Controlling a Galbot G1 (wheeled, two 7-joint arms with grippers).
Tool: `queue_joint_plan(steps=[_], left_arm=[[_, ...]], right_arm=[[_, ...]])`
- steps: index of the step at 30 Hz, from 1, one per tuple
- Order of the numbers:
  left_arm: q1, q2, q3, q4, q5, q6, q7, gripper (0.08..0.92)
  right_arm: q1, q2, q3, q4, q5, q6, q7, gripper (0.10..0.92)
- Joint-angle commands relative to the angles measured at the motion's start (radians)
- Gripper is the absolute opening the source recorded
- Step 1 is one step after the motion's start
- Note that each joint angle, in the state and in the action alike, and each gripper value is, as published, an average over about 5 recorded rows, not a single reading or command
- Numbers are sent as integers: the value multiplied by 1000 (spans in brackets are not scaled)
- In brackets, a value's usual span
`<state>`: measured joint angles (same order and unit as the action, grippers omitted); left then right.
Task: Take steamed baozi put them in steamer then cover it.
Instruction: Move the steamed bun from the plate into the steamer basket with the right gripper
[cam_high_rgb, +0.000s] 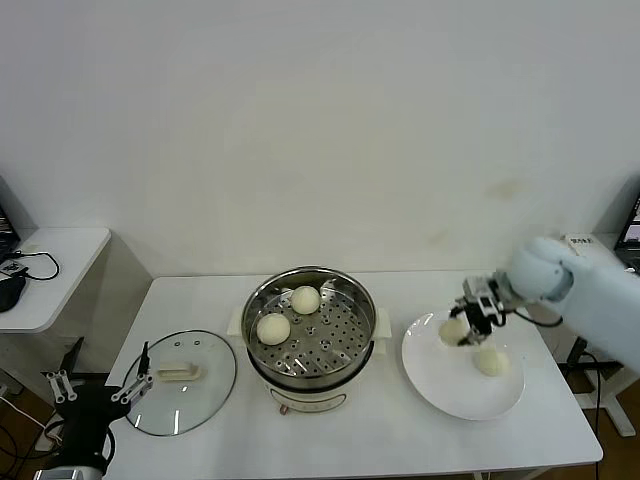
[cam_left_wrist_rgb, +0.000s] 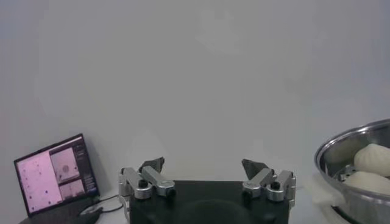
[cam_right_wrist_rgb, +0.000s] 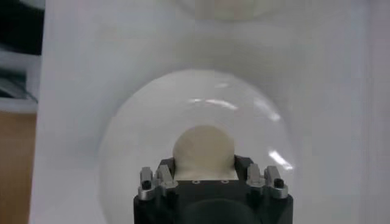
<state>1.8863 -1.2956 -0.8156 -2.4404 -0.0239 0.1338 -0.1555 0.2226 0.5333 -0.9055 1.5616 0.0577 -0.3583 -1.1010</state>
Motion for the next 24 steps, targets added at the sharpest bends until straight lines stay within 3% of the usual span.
queue_joint_plan(steps=[1, 11, 24], left_arm=[[-2, 0, 4, -4, -1, 0, 0, 823], [6, -3, -2, -13, -3, -1, 0, 823], [1, -11, -28, -12, -8, 3, 1, 823]], right_arm=[[420, 118, -181, 12, 174, -20, 1, 602], [422, 357, -267, 62, 275, -73, 102, 608], [343, 568, -357, 28, 237, 91, 177, 611]])
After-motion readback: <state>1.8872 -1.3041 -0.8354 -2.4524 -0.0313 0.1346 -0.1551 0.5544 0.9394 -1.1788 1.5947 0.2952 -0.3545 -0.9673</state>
